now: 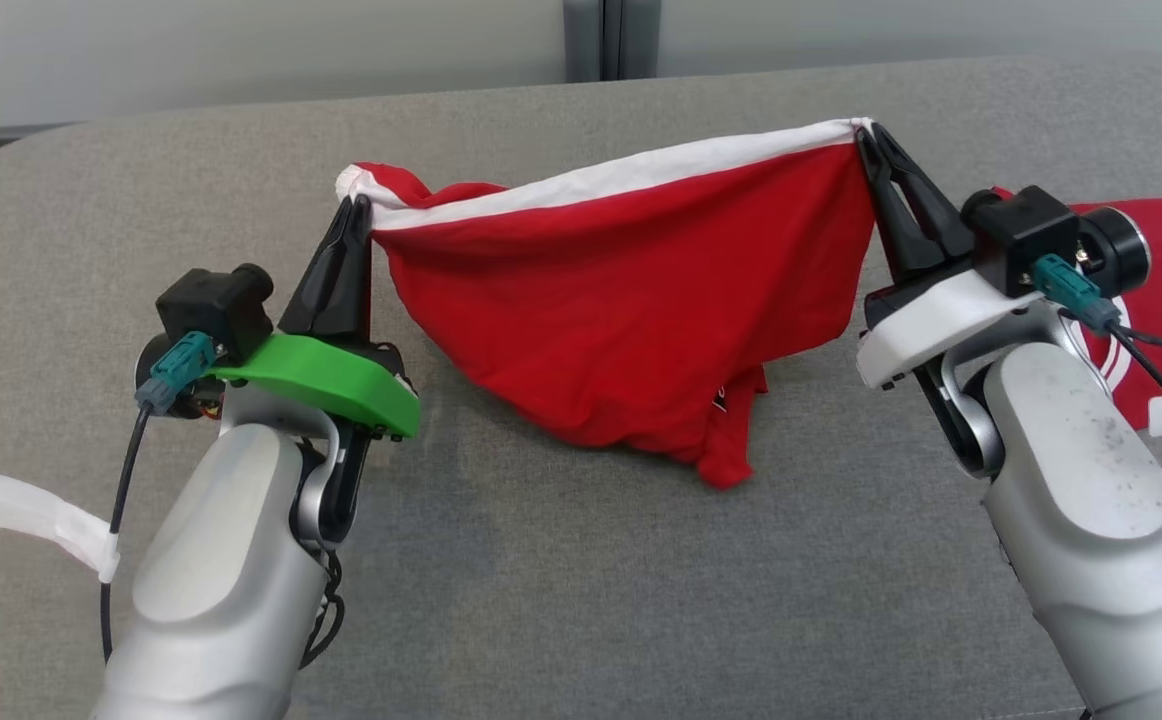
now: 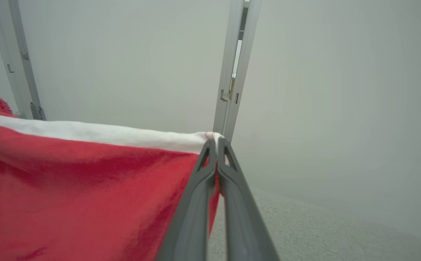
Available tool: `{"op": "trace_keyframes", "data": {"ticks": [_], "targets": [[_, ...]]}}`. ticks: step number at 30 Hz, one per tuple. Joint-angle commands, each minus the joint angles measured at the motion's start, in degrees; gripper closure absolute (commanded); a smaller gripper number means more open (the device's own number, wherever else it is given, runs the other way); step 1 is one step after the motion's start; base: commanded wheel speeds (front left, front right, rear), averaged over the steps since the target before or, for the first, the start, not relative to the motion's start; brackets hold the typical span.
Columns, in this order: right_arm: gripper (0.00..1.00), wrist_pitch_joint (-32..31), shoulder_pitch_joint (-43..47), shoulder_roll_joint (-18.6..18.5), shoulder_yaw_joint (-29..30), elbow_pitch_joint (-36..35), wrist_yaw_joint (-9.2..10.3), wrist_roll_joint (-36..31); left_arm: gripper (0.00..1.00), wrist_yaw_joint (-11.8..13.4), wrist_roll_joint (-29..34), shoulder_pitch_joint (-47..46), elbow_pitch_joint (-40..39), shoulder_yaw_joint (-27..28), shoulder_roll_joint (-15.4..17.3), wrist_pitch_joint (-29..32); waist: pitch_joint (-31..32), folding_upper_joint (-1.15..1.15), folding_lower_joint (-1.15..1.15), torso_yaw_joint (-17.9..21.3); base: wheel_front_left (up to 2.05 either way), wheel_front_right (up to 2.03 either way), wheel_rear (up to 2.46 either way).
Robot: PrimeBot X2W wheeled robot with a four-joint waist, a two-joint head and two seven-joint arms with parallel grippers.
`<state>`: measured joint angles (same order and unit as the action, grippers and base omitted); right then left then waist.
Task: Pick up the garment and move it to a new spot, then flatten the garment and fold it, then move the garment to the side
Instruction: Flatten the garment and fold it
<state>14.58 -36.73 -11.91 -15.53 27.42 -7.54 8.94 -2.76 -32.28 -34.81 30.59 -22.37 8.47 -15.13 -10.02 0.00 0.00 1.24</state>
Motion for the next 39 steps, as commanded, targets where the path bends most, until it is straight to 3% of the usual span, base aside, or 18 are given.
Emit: {"op": "trace_keyframes", "data": {"ticks": [1, 7, 16, 23, 27, 32, 39], "targets": [[1.0, 0.3, 1.9, 0.1, 1.2, -2.6, 0.11, -0.9, 1.0, 0.5, 0.8, 1.2, -2.3, 0.1, 1.0, 0.0, 2.4, 0.0, 0.0, 0.2, 0.0, 0.0, 0.0], [1.0, -0.5, 8.8, 1.0, 6.5, -17.2, 0.11, -2.9, 1.0, 3.0, 3.4, 3.9, -15.6, -0.5, 3.6, 1.1, 7.8, 0.0, 0.0, 0.5, 0.0, 0.0, 0.0], [1.0, -7.2, 19.3, 3.3, 12.0, -42.3, 0.11, -4.7, 1.0, 9.5, 6.8, 10.2, -41.3, 0.6, 9.4, 8.7, 13.3, 0.0, 0.0, 1.6, 0.0, 0.0, 0.0], [1.0, -11.5, 23.5, 3.8, 11.9, -52.6, 0.11, -4.7, 1.0, 12.9, 8.3, 13.4, -54.2, 0.8, 12.4, 15.3, 13.5, 0.0, 0.0, 2.1, 0.0, 0.0, 0.0], [1.0, -12.3, 23.6, 4.1, 11.5, -51.6, 0.11, -3.0, 1.0, 13.3, 8.7, 13.5, -53.1, 0.7, 13.5, 17.0, 12.2, 0.0, 0.0, 2.4, 0.0, 0.0, 0.0], [1.0, -11.9, 18.4, 4.2, 10.5, -43.9, 0.11, 0.4, 1.0, 12.3, 6.0, 10.0, -47.9, 2.3, 12.9, 16.5, 8.1, 0.0, 0.0, 3.1, 0.0, 0.0, 0.0], [1.0, -7.4, -1.9, 4.0, 9.5, -25.9, 0.11, 0.3, 1.0, 6.8, 5.5, -7.9, -32.5, 2.8, 11.0, 14.8, -0.7, 0.0, 0.0, 4.2, 0.0, 0.0, 0.0]]}}
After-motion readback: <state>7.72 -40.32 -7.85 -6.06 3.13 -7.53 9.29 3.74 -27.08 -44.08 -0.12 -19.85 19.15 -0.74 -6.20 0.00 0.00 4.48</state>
